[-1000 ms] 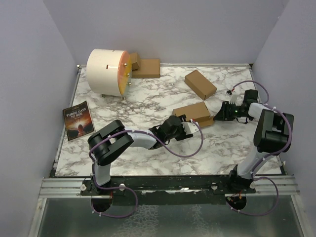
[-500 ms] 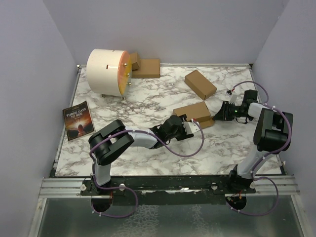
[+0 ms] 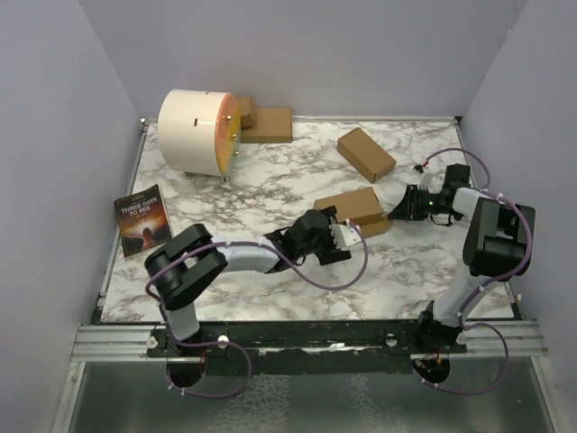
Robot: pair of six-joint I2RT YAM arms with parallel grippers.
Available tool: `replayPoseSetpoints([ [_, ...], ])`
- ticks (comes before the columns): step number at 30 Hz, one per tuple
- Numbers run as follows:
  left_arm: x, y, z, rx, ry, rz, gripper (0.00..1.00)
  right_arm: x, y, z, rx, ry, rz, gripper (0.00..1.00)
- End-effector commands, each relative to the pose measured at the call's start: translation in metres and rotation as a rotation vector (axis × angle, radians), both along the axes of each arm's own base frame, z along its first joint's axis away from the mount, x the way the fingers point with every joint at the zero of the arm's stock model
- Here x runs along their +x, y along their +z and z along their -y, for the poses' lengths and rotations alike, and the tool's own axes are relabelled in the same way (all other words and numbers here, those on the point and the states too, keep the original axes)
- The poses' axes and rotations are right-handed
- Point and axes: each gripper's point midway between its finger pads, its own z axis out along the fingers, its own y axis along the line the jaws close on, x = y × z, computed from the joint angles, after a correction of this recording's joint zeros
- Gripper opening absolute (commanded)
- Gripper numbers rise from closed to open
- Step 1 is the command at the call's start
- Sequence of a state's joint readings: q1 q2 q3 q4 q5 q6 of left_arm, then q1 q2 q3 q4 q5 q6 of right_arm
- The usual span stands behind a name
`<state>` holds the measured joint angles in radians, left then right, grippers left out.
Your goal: Fold the paper box
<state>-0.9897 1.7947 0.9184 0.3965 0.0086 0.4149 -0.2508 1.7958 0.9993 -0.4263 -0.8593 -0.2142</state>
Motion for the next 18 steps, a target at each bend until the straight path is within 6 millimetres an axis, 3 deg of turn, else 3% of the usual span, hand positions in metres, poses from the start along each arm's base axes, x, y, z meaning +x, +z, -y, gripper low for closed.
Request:
replayPoseSetpoints([
  [1,-0.024,0.041,-0.009,-0.063,-0.156,0.142,0.98,0.007,0.002,0.001,0.018,0.000,0.017,0.20],
  [5,-0.040,0.052,-0.025,-0.122,-0.221,0.257,0.99,0.006,0.002,0.000,0.025,0.003,0.013,0.20],
  [9,-0.040,0.043,-0.034,-0.075,-0.232,0.296,0.99,0.005,0.000,-0.001,0.033,0.007,0.007,0.20],
  [18,-0.024,0.023,-0.012,-0.023,-0.279,0.357,0.99,0.005,-0.002,-0.002,0.039,0.009,0.000,0.21],
])
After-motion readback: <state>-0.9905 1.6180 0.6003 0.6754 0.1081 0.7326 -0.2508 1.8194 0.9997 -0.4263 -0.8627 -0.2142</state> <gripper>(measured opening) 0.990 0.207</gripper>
